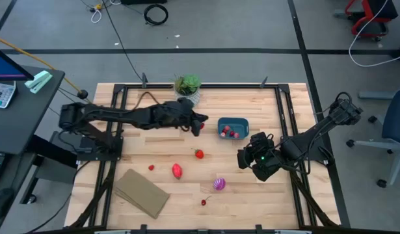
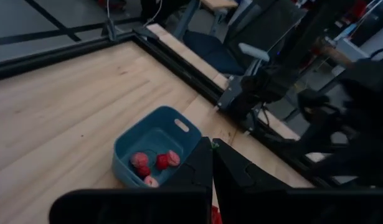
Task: Pick and placing Produce into tupperware
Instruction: Put the top red cherry into the blue bin
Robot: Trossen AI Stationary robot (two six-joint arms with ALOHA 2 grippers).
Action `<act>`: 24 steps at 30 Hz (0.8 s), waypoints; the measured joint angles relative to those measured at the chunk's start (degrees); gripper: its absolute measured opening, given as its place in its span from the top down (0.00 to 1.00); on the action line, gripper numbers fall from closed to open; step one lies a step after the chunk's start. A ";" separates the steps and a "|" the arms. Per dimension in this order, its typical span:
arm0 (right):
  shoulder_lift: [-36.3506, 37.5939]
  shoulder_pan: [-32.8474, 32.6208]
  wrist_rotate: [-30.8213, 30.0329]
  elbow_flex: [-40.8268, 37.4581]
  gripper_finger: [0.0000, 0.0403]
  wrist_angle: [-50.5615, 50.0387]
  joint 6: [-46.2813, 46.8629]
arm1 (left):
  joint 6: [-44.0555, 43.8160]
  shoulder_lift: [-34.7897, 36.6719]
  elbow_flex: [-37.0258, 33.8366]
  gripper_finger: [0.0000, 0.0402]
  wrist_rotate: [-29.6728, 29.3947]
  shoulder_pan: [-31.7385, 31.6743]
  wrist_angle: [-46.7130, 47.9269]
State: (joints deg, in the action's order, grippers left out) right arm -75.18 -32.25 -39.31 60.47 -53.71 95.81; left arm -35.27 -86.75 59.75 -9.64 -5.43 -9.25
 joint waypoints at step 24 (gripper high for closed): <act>0.00 0.00 -1.36 0.00 0.59 -0.35 -1.10 | 12.43 -36.04 29.13 0.99 4.56 -3.38 3.44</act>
State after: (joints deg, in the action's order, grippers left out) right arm -75.18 -32.25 -40.66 60.47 -54.06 94.70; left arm -22.84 -122.79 88.88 -5.08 -8.81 -5.81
